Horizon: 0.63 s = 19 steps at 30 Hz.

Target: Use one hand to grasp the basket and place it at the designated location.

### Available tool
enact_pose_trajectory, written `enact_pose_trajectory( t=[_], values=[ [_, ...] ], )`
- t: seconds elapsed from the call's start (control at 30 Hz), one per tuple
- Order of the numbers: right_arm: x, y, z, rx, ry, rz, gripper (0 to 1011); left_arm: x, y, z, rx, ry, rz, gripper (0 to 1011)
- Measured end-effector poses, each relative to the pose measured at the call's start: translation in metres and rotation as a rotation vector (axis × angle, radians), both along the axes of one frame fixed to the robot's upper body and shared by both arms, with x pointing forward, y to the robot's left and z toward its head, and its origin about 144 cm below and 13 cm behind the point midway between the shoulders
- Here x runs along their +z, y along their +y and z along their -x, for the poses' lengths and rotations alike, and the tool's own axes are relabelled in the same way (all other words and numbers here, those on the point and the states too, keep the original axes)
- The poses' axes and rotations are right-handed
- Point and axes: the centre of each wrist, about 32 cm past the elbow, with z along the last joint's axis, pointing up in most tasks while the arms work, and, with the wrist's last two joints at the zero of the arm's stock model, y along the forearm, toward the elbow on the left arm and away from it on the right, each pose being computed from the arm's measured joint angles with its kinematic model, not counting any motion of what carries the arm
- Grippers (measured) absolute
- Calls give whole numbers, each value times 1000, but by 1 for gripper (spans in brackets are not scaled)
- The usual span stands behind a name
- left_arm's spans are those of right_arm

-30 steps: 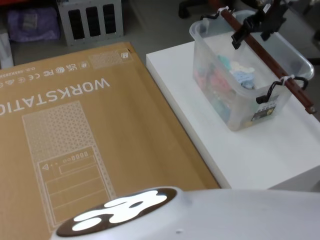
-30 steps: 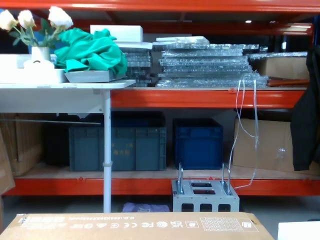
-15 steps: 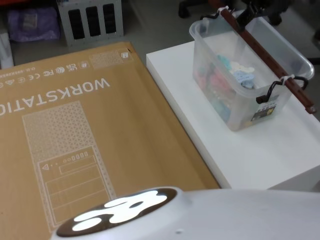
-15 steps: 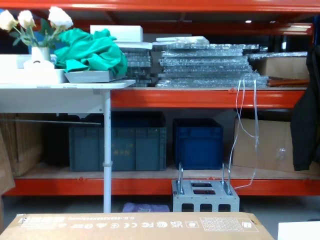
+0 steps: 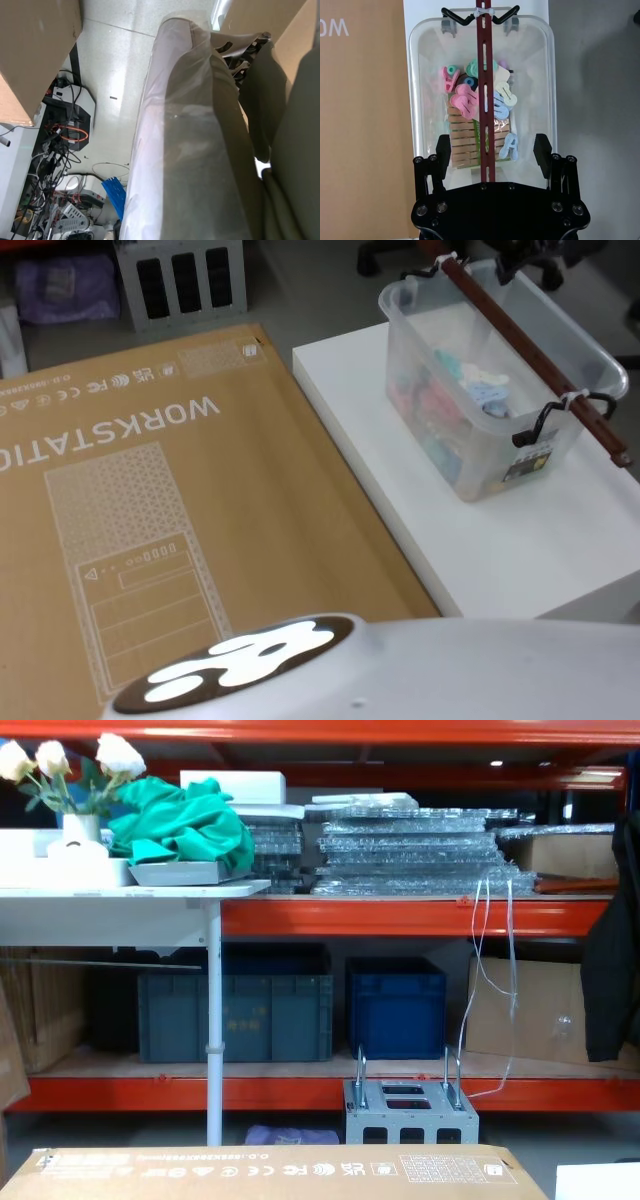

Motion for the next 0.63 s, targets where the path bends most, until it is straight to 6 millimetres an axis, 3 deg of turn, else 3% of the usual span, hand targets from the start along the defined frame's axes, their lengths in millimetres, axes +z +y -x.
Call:
enact_pose_trajectory(
  t=[0.63],
  values=[
    [6, -5, 7, 4, -20, -12, 1001, 0, 0, 0, 0, 0, 0, 0]
  ],
)
